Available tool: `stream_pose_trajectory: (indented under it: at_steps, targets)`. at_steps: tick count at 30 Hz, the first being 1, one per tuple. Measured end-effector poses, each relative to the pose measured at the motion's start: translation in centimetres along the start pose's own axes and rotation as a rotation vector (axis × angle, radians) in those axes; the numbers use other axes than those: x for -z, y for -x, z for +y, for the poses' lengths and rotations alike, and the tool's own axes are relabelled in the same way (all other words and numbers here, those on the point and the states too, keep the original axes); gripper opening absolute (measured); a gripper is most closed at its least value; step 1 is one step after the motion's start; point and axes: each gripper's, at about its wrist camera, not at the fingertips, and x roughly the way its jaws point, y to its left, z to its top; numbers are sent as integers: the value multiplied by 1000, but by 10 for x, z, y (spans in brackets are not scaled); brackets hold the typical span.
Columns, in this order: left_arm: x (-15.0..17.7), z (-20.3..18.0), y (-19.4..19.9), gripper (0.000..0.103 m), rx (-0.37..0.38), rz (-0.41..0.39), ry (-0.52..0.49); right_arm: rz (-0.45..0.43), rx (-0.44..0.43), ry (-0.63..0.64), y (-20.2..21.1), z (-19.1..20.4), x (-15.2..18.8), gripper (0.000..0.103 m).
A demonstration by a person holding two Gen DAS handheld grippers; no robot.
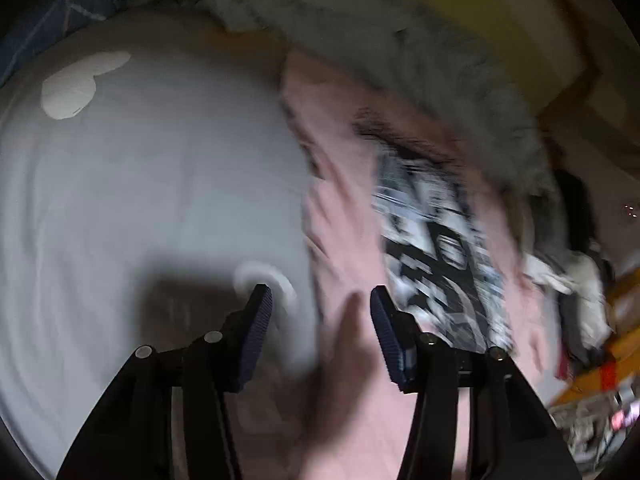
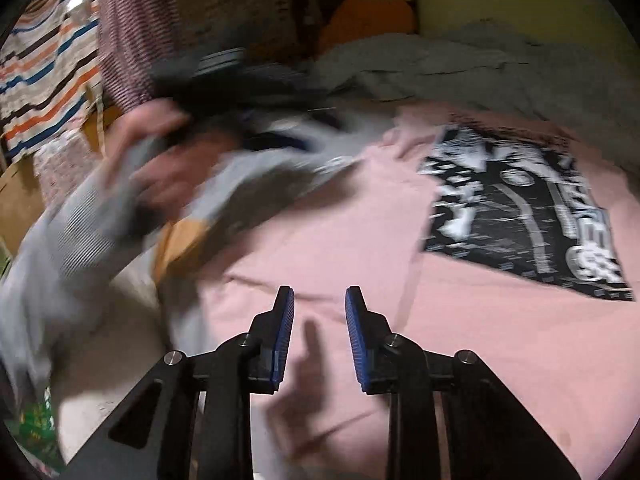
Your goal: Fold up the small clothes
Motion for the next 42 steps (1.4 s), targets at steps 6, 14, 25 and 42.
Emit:
stream_pose_trajectory:
  at_steps: [6,14,25,42]
  targets:
    - [-14,17,-31,4,134,52,67,12,-49,87,-14,37,13,27]
    - [-20,19,-13,3,5,1,26,33,-106,41,-51,57,6,27]
    - [-22,25,-32,3,-23,37,23,-40,-62,-30,-46,51,6,27]
    - [-28,28,-36,3,3,62,3,-44,-99,-33,-83,80,10,25]
